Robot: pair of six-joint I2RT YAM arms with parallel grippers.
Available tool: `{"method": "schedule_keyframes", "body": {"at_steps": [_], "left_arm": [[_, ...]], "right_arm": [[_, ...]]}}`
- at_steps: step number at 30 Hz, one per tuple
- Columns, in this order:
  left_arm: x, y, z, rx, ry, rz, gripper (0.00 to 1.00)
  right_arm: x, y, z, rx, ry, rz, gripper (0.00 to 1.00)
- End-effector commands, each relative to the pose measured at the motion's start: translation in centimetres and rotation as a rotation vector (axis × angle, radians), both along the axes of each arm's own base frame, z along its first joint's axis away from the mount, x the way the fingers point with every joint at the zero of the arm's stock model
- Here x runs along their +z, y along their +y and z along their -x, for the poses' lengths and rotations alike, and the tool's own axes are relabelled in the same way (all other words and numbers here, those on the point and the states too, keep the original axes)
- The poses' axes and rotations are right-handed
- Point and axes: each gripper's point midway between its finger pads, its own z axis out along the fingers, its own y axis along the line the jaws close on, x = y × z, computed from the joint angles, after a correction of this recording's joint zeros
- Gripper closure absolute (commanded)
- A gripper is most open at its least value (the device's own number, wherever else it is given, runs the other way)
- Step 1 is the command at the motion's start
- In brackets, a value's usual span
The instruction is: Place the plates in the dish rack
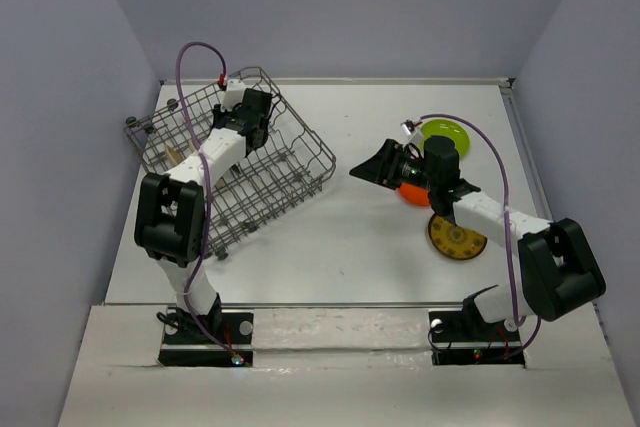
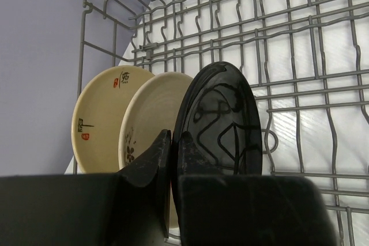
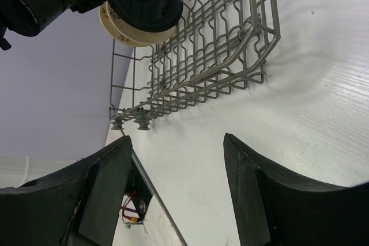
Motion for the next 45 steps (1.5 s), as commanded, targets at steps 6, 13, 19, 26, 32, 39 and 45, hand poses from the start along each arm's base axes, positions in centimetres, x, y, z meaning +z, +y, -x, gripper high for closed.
{"method": "schedule_keyframes", "body": {"at_steps": [6,13,19,26,32,39,45], "left_arm": [[-0.1,0.4,-0.6,0.017,-0.013,-0.028,0.92],[-1.7,0.7,-0.3,0.024,0.025,-0.043,0.84],[-2.2,0.7,-0.2,0.025,0.037,-0.050,0.80],[-1.7,0.8,-0.1,0.028,0.025,-0.048,0.56],[-0.4,0.5,-0.2,0.016,-0.013,-0.018,0.36],[1.6,0.1,-0.4,0.005,-0.060,0.019,0.22],[4.1,-0.8,-0.4,-0.035,-0.124,0.078,0.14]], "right_arm": [[0.6,0.4,0.3,0.026,-0.057,-0.014,0.30],[0.7,0.3,0.4,0.025,-0.061,-0.014,0.30],[0.8,0.3,0.4,0.024,-0.066,-0.013,0.30],[0.9,0.2,0.5,0.021,-0.073,-0.012,0.30],[0.7,0.2,0.4,0.019,-0.070,-0.009,0.30],[0.8,0.1,0.2,0.012,-0.078,-0.001,0.30],[0.5,-0.3,-0.3,-0.019,-0.082,0.027,0.30]]}}
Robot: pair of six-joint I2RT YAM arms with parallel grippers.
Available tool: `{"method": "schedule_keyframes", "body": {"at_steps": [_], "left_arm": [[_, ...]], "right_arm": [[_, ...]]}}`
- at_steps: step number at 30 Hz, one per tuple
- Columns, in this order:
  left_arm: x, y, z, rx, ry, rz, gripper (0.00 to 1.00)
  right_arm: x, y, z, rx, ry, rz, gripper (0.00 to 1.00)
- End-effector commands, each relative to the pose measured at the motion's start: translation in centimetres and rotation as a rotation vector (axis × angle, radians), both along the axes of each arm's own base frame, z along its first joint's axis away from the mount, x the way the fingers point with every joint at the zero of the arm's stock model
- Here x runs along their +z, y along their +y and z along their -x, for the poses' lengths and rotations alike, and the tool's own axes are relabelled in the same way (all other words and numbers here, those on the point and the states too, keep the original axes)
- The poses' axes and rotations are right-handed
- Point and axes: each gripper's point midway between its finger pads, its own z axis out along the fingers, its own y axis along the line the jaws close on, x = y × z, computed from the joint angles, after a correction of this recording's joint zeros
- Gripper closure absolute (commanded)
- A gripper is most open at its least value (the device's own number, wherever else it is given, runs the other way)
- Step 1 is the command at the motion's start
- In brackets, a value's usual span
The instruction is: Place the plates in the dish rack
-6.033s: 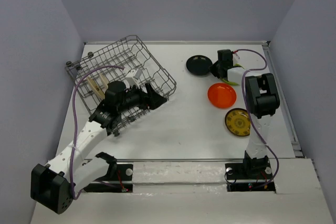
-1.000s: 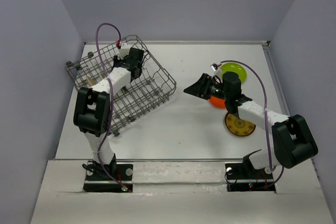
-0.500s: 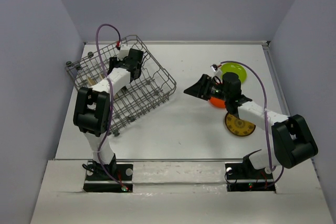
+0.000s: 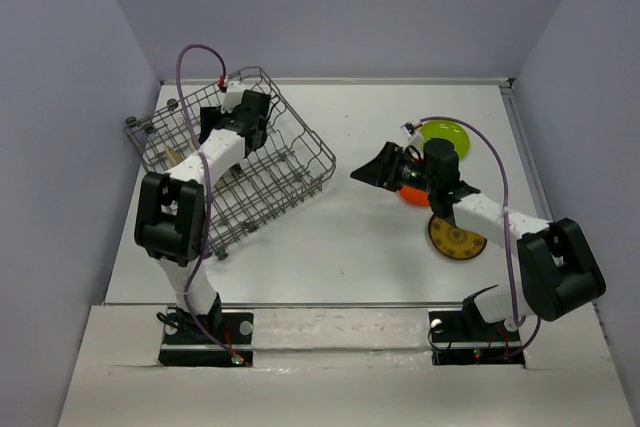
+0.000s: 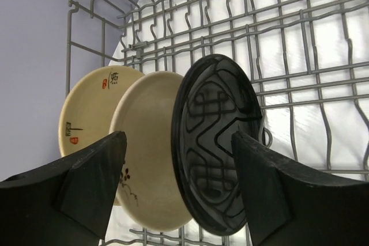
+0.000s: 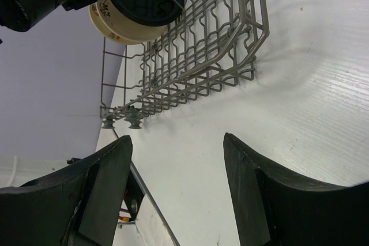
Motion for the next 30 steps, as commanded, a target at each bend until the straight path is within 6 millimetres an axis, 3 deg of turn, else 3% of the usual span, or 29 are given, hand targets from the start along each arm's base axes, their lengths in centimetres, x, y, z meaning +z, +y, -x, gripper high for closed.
{"method": "schedule_keyframes", "body": {"at_steps": [1,5,7,8,10,12,13,14,17,18,20,21,23,25,27,29,30], "left_arm": [[6.3,-0.3,0.0,0.000,-0.170,0.068,0.13],[9.6,-1.5,0.1,-0.050,-0.250,0.139,0.08],[13.0,-3.2,0.1,-0.124,-0.331,0.207,0.08],[13.8,-3.3,0.2,-0.135,-0.351,0.216,0.07],[17.2,-5.3,0.8,-0.207,-0.426,0.251,0.06],[19.3,-8.0,1.4,-0.302,-0.460,0.297,0.06],[20.1,-9.9,2.2,-0.373,-0.476,0.345,0.06],[20.8,-10.4,2.5,-0.404,-0.493,0.379,0.06],[21.5,-14.3,4.9,-0.592,-0.520,0.542,0.06],[20.1,-15.1,5.5,-0.638,-0.504,0.577,0.06],[19.2,-16.3,7.8,-0.734,-0.489,0.663,0.06],[20.3,-16.2,9.0,-0.763,-0.526,0.689,0.06],[19.1,-16.0,10.2,-0.779,-0.508,0.695,0.06],[20.0,-15.0,11.6,-0.789,-0.549,0.684,0.03],[18.8,-14.7,12.3,-0.800,-0.537,0.678,0.03],[19.0,-14.7,13.1,-0.825,-0.565,0.687,0.03],[18.0,-14.8,13.2,-0.831,-0.550,0.692,0.03]], "right_arm": [[1.6,0.0,-0.5,-0.018,-0.083,0.006,0.30],[1.4,-0.6,-1.3,-0.070,-0.080,0.043,0.31],[1.2,-1.3,-2.0,-0.117,-0.081,0.083,0.33],[1.2,-1.6,-2.3,-0.142,-0.075,0.094,0.33],[0.5,-4.0,-3.8,-0.256,-0.055,0.154,0.35],[0.4,-6.1,-5.2,-0.356,-0.051,0.197,0.38],[0.0,-8.8,-6.5,-0.471,-0.033,0.232,0.42],[-0.3,-10.2,-7.1,-0.520,-0.018,0.241,0.44],[-0.9,-15.6,-8.9,-0.695,0.026,0.261,0.47],[-0.8,-17.5,-9.6,-0.771,0.025,0.286,0.47],[-1.2,-21.5,-10.3,-0.908,0.041,0.353,0.47],[-1.1,-23.4,-10.9,-0.974,0.045,0.381,0.47],[-1.6,-27.2,-11.4,-1.075,0.077,0.402,0.46],[-2.7,-29.6,-12.0,-1.120,0.129,0.389,0.45],[-3.8,-32.4,-12.3,-1.170,0.195,0.334,0.45],[-6.0,-32.6,-13.0,-1.132,0.267,0.295,0.44],[-5.8,-32.6,-13.7,-1.127,0.266,0.289,0.45]]}}
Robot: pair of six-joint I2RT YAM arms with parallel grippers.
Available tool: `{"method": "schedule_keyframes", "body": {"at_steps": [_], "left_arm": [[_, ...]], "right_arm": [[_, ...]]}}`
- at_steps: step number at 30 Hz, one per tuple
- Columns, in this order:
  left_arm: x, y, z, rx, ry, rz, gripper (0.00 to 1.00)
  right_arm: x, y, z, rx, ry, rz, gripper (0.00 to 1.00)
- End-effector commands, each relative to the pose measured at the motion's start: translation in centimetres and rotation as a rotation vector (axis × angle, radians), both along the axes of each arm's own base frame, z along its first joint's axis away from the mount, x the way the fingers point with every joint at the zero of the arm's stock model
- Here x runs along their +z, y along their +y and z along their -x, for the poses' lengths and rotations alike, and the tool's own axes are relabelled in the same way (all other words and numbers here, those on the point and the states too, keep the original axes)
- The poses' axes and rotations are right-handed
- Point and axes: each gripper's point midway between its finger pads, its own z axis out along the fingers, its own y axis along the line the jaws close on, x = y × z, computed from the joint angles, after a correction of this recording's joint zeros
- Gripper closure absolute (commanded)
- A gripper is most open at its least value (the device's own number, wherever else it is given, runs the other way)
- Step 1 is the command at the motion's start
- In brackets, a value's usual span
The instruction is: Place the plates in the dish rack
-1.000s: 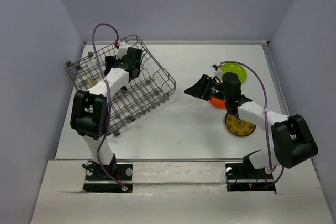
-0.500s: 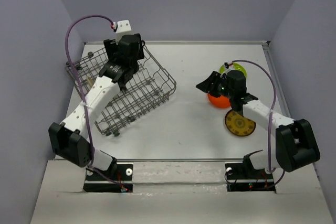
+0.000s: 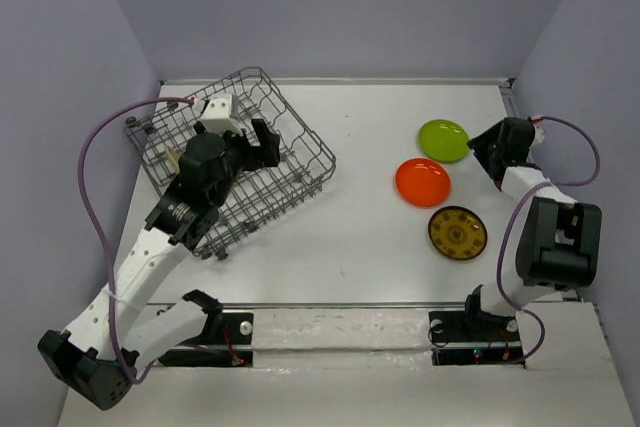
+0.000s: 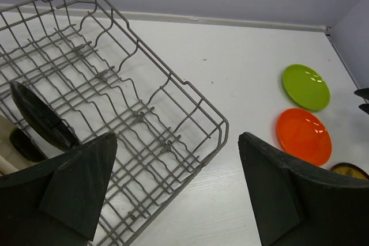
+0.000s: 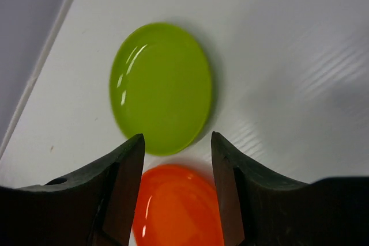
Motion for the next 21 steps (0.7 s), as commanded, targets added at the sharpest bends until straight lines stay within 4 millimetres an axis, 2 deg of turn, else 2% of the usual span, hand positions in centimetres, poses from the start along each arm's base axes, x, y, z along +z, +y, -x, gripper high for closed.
{"method": "schedule_keyframes", "body": {"at_steps": [1,5,6,8,10,13,15,17,18,19,20,21], "left_arm": [[1.1,-1.0,0.9,-0.077,-0.079,0.061,0.03],[0.8,-1.9,1.2,-0.121,-0.062,0.082,0.03],[0.8,-2.0,1.2,-0.129,-0.062,0.083,0.03],[1.0,-2.0,1.5,-0.137,-0.068,0.088,0.03],[1.5,-1.8,1.7,-0.133,-0.085,0.093,0.03],[1.8,-1.2,1.7,-0.108,-0.099,0.087,0.03],[1.6,-1.2,1.7,-0.104,-0.098,0.081,0.03],[1.4,-1.2,1.5,-0.103,-0.092,0.076,0.03],[1.3,-1.2,1.5,-0.101,-0.089,0.075,0.03],[1.2,-1.3,1.4,-0.103,-0.086,0.071,0.03],[1.1,-1.4,1.4,-0.106,-0.084,0.072,0.03],[1.0,-1.5,1.3,-0.108,-0.080,0.073,0.03]], "right_arm": [[-1.3,-2.2,-1.6,-0.045,0.034,-0.064,0.44],[-4.2,-2.6,-2.9,-0.034,0.090,-0.123,0.45],[-4.4,-2.8,-3.2,-0.040,0.089,-0.141,0.45],[-6.1,-1.9,-3.7,-0.014,0.113,-0.205,0.46],[-6.4,-1.1,-4.6,0.021,0.109,-0.250,0.47],[-7.9,-0.7,-5.6,0.023,0.126,-0.305,0.55],[-8.8,-0.7,-5.7,-0.006,0.140,-0.335,0.57],[-8.9,-0.7,-6.1,-0.007,0.135,-0.347,0.62],[-9.2,-0.7,-6.2,-0.011,0.138,-0.356,0.68],[-9.3,-0.8,-6.3,-0.015,0.138,-0.356,0.68],[-9.2,-0.9,-6.5,-0.021,0.135,-0.354,0.77],[-9.1,-0.9,-6.5,-0.026,0.133,-0.355,0.82]]}}
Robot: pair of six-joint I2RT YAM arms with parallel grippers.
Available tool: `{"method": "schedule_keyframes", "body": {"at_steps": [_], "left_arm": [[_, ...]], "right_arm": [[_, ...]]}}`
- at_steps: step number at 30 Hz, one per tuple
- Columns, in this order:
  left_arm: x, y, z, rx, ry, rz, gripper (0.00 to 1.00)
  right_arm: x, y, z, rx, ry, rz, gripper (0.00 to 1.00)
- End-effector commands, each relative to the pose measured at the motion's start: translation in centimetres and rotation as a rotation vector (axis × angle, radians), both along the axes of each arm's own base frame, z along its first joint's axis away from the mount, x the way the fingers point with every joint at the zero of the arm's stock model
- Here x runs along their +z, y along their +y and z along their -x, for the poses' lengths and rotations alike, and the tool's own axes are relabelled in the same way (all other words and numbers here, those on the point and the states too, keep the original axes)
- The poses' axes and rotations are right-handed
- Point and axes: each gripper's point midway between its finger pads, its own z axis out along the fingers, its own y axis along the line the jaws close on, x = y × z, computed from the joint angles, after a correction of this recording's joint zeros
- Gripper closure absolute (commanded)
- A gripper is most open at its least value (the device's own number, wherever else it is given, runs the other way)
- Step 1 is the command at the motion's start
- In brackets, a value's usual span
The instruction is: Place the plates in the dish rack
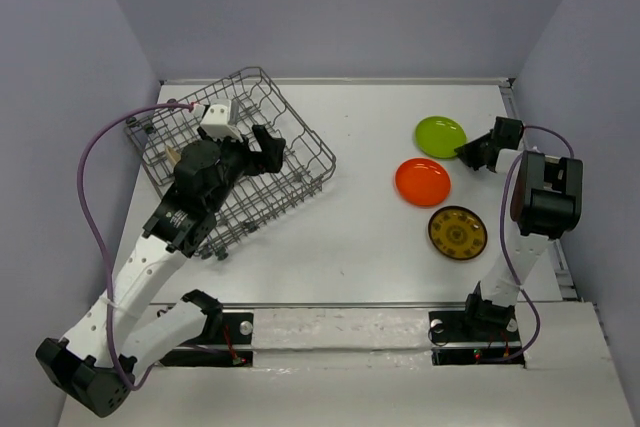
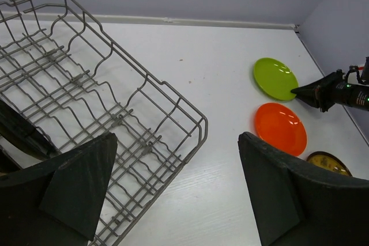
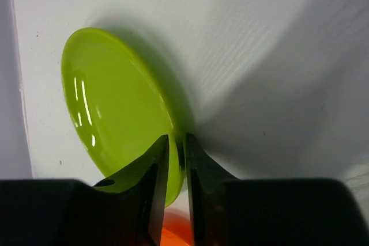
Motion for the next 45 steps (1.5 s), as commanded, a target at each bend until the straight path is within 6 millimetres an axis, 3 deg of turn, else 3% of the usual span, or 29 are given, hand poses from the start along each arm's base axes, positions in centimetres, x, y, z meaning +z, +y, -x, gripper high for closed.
{"method": "schedule_keyframes", "body": {"at_steps": [1,2,4,5,8,9,12,13,16,17,18,20,21,27,32,37,43,45], "left_arm": [[0.6,-0.3,-0.4,-0.006,-0.035,0.012,0.03],[0.5,-0.6,-0.4,-0.020,-0.033,0.012,0.03],[0.3,-1.2,-0.5,-0.045,-0.025,0.013,0.04],[0.2,-1.8,-0.2,-0.086,-0.020,0.021,0.04],[0.1,-3.6,0.3,-0.183,-0.018,0.041,0.04],[0.0,-3.8,0.3,-0.193,-0.013,0.047,0.05],[-0.2,-4.3,0.1,-0.219,0.000,0.059,0.06],[-0.3,-4.5,-0.1,-0.225,0.007,0.075,0.06],[-0.6,-5.3,-0.3,-0.289,0.037,0.128,0.11],[-0.7,-5.6,-0.4,-0.307,0.047,0.145,0.12],[-0.5,-6.0,-0.4,-0.342,0.053,0.169,0.13],[-1.3,-6.7,-0.7,-0.373,0.104,0.206,0.14],[-1.5,-7.1,-1.1,-0.384,0.117,0.213,0.14],[-1.5,-8.0,-1.9,-0.402,0.167,0.282,0.15],[-5.8,-6.2,-5.1,-0.205,0.267,0.221,0.17],[-6.9,-6.7,-6.2,-0.205,0.315,0.232,0.19],[-7.7,-6.9,-7.1,-0.172,0.323,0.236,0.48],[-8.0,-6.9,-7.2,-0.157,0.326,0.234,0.49]], "right_arm": [[0.6,-0.9,-1.1,-0.044,-0.029,-0.024,0.87],[1.8,-1.1,-1.5,-0.050,-0.065,-0.014,0.93],[3.3,-1.5,-1.7,-0.066,-0.125,0.010,0.93],[5.4,-1.7,-1.9,-0.066,-0.178,0.034,0.93],[9.3,-2.0,-2.0,-0.063,-0.292,0.083,0.93],[12.0,-1.9,-1.8,-0.051,-0.358,0.110,0.93],[15.4,-1.2,-1.2,-0.012,-0.450,0.131,0.93],[17.3,0.0,-0.9,0.023,-0.495,0.132,0.93],[19.2,3.9,0.0,0.139,-0.557,0.101,0.93],[19.5,5.5,0.2,0.182,-0.566,0.085,0.93],[19.2,8.6,0.7,0.248,-0.565,0.056,0.93],[19.7,12.7,1.7,0.358,-0.594,0.011,0.93],[20.6,16.6,2.6,0.462,-0.639,-0.026,0.93],[21.8,26.9,6.4,0.761,-0.709,-0.204,0.93],[21.8,30.5,8.2,0.913,-0.707,-0.232,0.93],[21.0,33.3,10.3,1.006,-0.695,-0.286,0.93],[21.0,35.0,12.9,1.092,-0.716,-0.345,0.93],[20.7,35.0,13.2,1.100,-0.704,-0.357,0.93]]}}
